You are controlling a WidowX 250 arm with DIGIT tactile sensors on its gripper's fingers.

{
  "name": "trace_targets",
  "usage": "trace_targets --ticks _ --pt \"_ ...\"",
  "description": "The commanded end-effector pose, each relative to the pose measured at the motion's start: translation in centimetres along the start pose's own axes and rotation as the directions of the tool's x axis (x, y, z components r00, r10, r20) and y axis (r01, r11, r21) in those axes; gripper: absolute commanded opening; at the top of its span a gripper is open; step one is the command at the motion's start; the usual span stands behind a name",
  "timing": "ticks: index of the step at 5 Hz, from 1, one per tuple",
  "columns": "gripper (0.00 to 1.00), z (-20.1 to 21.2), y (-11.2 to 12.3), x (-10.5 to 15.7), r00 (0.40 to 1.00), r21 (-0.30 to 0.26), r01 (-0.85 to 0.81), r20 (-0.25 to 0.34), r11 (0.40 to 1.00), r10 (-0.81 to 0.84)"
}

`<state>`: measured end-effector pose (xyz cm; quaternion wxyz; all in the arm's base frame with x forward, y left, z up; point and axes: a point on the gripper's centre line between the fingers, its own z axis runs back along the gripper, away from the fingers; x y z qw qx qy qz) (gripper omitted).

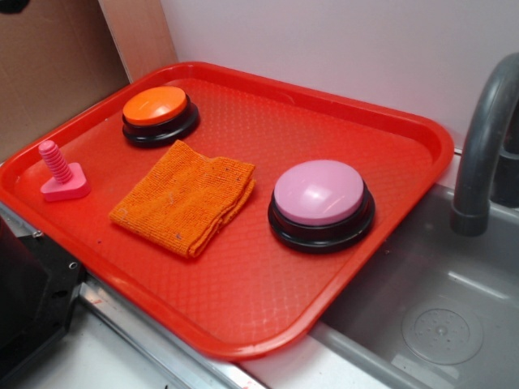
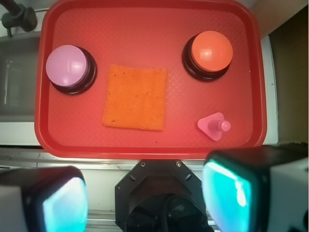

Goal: Push the pink button.

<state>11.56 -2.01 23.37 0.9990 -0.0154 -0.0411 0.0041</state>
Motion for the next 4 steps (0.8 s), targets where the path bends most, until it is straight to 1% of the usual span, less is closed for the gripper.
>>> trace_targets --ticks 1,2,3,4 --pt "1.00 0.0 0.0 0.0 1.000 0.000 0.000 0.000 1.000 0.000" --pt "1.00 -3.6 -3.9 4.7 0.984 -0.089 0.176 0.054 0.980 -0.171" --pt "1.00 -6.4 -8.0 8.6 0.961 -0.106 0.273 -0.012 0.956 -0.276" --pt "1.00 -6.4 -8.0 8.6 0.961 -0.106 0.273 -0.012 0.956 -0.276"
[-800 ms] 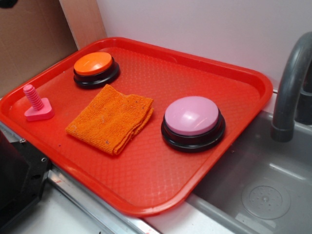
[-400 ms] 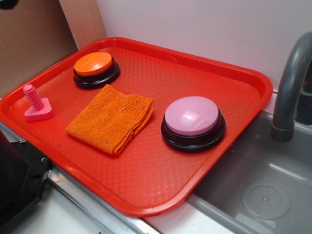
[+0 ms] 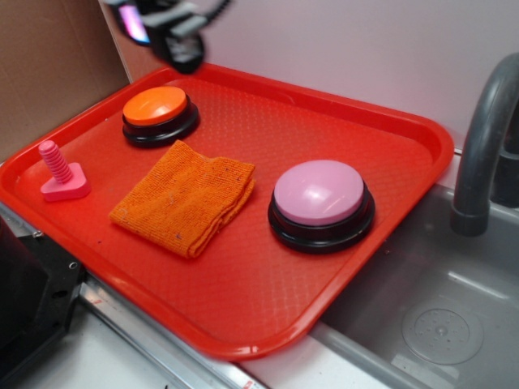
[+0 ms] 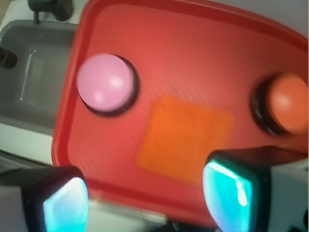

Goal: Push the pink button.

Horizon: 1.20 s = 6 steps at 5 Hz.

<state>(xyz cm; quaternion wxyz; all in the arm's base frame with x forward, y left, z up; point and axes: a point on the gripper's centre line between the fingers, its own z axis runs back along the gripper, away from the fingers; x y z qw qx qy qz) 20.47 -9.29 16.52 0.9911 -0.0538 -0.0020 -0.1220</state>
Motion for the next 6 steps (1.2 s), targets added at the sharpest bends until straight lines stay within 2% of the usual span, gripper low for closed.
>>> trace_targets --ticks 1,2,3,4,5,6 --pt "1.00 1.3 -0.9 0.5 0.998 -0.008 0.034 0.055 0.999 -0.033" --pt "1.00 1.3 -0.9 0.5 0.998 -0.008 0.034 0.055 0.999 -0.033" --pt "1.00 -0.3 -1.6 2.9 0.991 0.067 0.119 0.056 0.991 -0.123" --pt "1.00 -3.8 -1.7 5.0 0.973 0.126 0.213 0.063 0.969 -0.222" --pt "1.00 -6.6 -1.6 6.5 0.966 0.133 0.245 0.050 0.960 -0.253" --pt "1.00 -8.8 -2.0 7.2 0.962 0.095 0.265 0.048 0.960 -0.270"
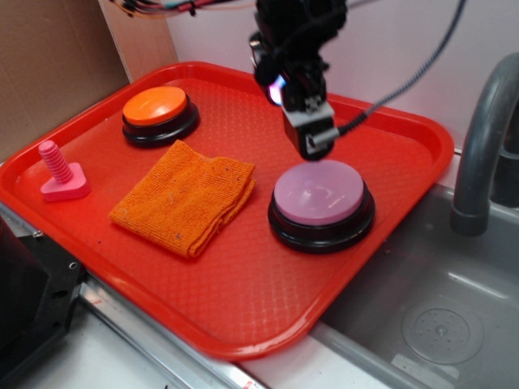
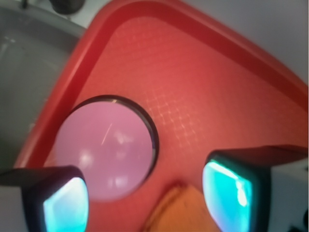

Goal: Push the pink button.

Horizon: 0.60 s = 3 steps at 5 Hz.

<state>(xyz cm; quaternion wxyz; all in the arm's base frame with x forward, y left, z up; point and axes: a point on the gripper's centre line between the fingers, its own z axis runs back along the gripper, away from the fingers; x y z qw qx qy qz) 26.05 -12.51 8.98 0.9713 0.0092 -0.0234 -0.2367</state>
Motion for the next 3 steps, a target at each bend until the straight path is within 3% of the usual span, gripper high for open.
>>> trace_targets --ticks 1,3 --pt "1.00 -1.9 -1.6 1.6 0.998 -0.065 0.046 0.044 0.997 -0.043" --pt "1.00 -3.2 -3.3 1.5 0.999 -0.092 0.049 0.009 0.995 -0.049"
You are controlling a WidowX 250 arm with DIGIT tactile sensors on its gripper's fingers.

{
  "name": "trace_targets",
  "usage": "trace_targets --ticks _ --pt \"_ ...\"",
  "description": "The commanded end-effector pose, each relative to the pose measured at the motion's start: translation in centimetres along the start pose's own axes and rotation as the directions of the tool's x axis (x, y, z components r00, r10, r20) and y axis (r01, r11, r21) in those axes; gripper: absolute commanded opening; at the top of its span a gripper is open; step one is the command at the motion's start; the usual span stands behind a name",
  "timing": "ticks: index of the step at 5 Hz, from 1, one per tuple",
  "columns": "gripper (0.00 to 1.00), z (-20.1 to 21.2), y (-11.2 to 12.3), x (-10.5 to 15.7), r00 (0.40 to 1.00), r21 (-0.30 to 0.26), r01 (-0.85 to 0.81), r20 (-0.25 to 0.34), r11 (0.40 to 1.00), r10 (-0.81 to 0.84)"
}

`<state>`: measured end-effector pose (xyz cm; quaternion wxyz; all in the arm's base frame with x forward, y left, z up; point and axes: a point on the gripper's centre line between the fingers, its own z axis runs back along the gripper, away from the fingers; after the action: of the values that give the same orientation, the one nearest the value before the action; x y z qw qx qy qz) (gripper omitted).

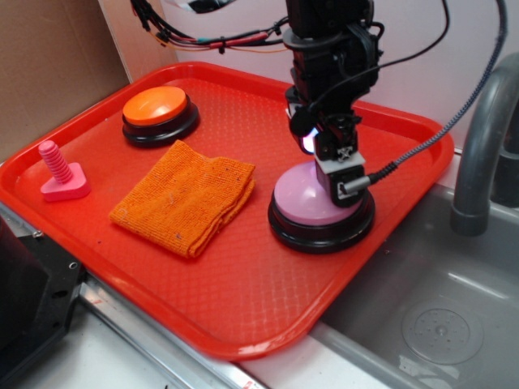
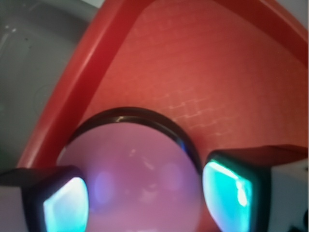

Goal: Push the pink button.

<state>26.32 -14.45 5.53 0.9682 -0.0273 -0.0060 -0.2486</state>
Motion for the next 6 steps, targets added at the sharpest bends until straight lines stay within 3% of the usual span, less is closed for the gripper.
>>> trace_targets --ticks 1,2,3,5,6 --pt "1.00 -0.5 -1.7 0.4 1.000 -0.033 0.009 -0.011 0.999 -0.009" --pt "1.00 0.5 -1.6 0.2 1.000 -0.015 0.013 -0.021 1.000 -0.013" --pt "1.00 4.4 -1.3 -0.6 1.000 0.025 -0.003 -0.001 1.000 0.003" --pt "1.00 10.8 -2.1 -1.7 0.999 0.034 -0.034 0.018 0.999 0.034" --pt "1.00 13.0 -2.3 -1.9 0.996 -0.039 -0.038 0.075 0.999 0.041"
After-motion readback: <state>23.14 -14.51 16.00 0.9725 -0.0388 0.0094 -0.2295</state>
